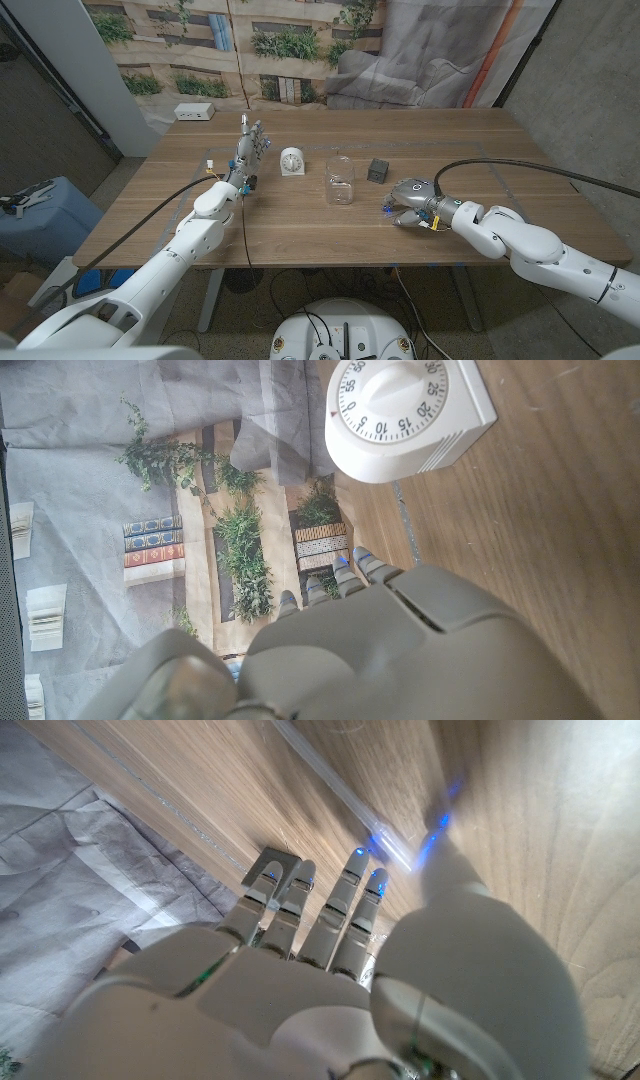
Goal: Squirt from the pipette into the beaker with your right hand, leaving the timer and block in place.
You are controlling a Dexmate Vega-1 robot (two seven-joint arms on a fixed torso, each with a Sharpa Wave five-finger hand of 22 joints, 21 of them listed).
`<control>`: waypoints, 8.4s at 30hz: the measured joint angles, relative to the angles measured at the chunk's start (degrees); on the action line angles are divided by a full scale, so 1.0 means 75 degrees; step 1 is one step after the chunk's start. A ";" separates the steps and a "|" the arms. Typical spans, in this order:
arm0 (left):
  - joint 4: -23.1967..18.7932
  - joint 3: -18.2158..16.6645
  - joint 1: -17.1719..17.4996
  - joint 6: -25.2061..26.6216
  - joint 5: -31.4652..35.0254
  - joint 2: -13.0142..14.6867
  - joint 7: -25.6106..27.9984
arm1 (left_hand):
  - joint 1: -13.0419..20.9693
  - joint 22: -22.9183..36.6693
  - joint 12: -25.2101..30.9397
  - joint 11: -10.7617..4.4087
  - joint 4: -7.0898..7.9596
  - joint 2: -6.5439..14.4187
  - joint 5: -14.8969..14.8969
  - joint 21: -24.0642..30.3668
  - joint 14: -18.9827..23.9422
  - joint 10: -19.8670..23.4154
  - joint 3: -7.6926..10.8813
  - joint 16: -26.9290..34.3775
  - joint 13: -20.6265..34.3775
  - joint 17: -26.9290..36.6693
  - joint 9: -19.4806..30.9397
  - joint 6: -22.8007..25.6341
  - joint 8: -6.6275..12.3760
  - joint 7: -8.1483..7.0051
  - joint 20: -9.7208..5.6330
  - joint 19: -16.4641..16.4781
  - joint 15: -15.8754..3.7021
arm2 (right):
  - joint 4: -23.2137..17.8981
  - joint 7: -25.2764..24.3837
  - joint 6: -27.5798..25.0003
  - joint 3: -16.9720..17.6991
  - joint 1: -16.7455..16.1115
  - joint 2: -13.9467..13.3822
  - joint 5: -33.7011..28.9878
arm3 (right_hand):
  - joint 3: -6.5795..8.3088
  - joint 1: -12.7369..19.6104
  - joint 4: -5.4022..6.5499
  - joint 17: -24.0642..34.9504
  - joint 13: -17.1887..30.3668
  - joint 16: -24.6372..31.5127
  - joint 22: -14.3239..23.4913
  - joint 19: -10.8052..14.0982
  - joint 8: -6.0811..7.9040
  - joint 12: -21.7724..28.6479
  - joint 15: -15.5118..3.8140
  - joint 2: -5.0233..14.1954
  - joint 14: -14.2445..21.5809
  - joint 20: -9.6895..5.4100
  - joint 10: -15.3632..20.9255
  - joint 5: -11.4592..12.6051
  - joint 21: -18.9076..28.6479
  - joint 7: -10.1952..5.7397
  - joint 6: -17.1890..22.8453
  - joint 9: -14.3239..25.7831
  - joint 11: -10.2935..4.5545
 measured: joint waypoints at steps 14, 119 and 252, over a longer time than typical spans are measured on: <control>-0.0005 0.0000 0.0002 0.0000 0.0000 0.0003 0.0001 | 0.0000 0.0000 0.0000 0.0000 0.0000 0.0000 0.0000 0.0000 0.0000 0.0000 0.0000 0.0000 0.0000 0.0000 0.0000 0.0000 0.0000 0.0000 0.0000 0.0000 0.0000 | 0.0106 -0.0113 0.0000 -0.0084 0.0057 0.0073 0.0067 | -0.0067 0.0140 0.0000 0.0081 0.0000 0.0158 0.0000 0.0043 0.0206 -0.0084 -0.0012 0.0140 0.0178 -0.0042 0.0420 0.0002 0.0000 -0.0004 0.0441 0.0047 -0.0016; 0.0007 0.0004 -0.0008 0.0009 -0.0022 0.0017 -0.0065 | 0.0000 0.0000 0.0000 0.0000 0.0000 0.0000 0.0000 0.0000 0.0000 0.0000 0.0000 0.0000 0.0000 0.0000 0.0000 0.0000 0.0000 0.0000 0.0000 0.0000 0.0000 | 0.0486 -0.0893 0.0528 -0.0129 0.0185 0.0051 0.0354 | -0.0191 0.0421 0.0020 0.0280 0.0276 0.0626 0.0000 0.0302 0.1134 -0.0052 -0.0066 0.0421 0.0998 -0.0243 0.1842 0.0002 0.0000 0.0014 0.1872 0.0330 -0.0013; 0.0009 0.0003 -0.0012 0.0006 -0.0021 0.0016 -0.0066 | 0.0000 0.0000 0.0000 0.0000 0.0000 0.0000 0.0000 0.0000 0.0000 0.0000 0.0000 0.0000 0.0000 -0.0015 0.0000 0.0000 0.0000 0.0000 0.0000 0.0000 0.0000 | -0.1220 -0.3046 0.0154 0.2144 -0.0844 0.2681 0.8133 | -0.0415 0.0313 0.0029 0.0423 0.0482 0.0779 0.0000 0.0271 0.1122 -0.0117 -0.0066 0.0533 0.1047 -0.0270 0.2046 0.0091 0.0000 0.0056 0.2073 -0.0014 0.0000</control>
